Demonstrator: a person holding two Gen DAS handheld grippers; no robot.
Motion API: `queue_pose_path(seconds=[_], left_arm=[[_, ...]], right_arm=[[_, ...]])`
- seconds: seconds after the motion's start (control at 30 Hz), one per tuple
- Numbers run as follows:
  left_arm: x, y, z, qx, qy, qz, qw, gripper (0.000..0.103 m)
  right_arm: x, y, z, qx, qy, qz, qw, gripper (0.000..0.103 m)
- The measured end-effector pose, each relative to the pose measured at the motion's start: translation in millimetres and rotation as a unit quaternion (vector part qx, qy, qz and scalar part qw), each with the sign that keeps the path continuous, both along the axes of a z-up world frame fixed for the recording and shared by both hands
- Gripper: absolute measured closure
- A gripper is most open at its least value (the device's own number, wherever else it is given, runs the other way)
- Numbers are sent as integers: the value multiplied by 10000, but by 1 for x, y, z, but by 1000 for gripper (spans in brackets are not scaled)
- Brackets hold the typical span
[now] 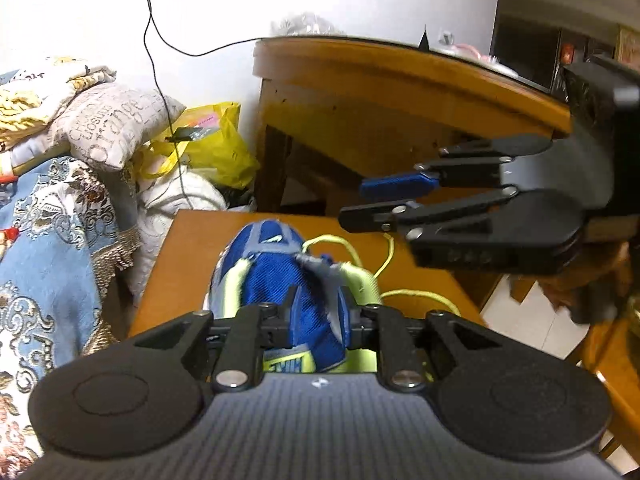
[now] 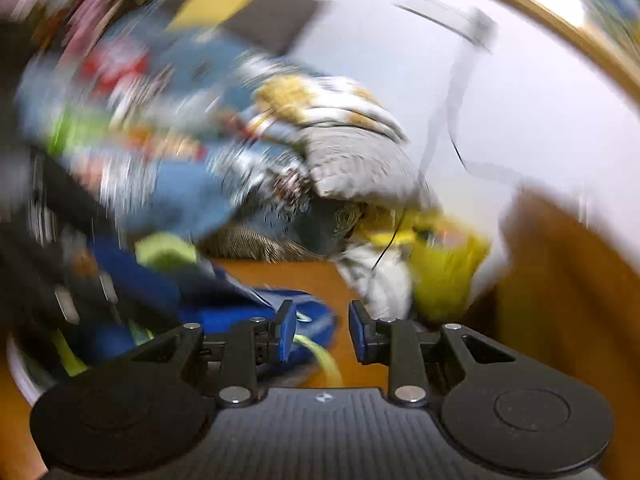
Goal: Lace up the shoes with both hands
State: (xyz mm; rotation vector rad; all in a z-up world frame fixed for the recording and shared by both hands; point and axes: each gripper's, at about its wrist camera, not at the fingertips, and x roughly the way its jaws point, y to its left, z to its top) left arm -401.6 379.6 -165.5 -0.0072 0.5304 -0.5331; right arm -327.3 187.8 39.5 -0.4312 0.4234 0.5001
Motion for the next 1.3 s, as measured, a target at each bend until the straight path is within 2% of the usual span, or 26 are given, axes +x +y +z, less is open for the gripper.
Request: queue_pose_path(seconds=[0.03, 0.1, 0.17, 0.23, 0.37, 0.6, 0.73, 0.87, 1.07, 1.3], left_arm=[[0, 3, -2, -10, 13, 20, 10000, 81], [1, 8, -4, -78, 97, 91, 9999, 81], [4, 15, -8, -187, 253, 146, 9994, 81], [7, 20, -11, -275, 369, 145, 9988, 81], [8, 20, -11, -268, 372, 94, 9989, 81], [11, 10, -5, -150, 226, -41, 9996, 81], [18, -2, -2, 221, 68, -50, 9997, 82], [31, -4, -2, 353, 165, -178, 9991, 86], [34, -9, -1, 643, 139, -255, 9975, 86], [33, 0, -4, 461, 239, -338, 9981, 86]], right_arm=[[-27, -15, -20, 339, 247, -132, 9990, 73], [-34, -13, -38, 665, 612, -375, 9952, 74], [-37, -2, -67, 666, 775, -565, 9932, 74], [-28, 13, -114, 694, 841, -619, 9921, 77], [-25, 44, -167, 682, 763, -788, 9916, 78], [-54, 59, -192, 933, 790, -843, 9889, 78], [-52, 50, -205, 886, 797, -823, 9895, 78], [-44, 40, -208, 979, 820, -920, 9875, 79], [-44, 42, -207, 784, 624, -991, 9900, 79], [-55, 42, -207, 568, 555, -949, 9923, 79]])
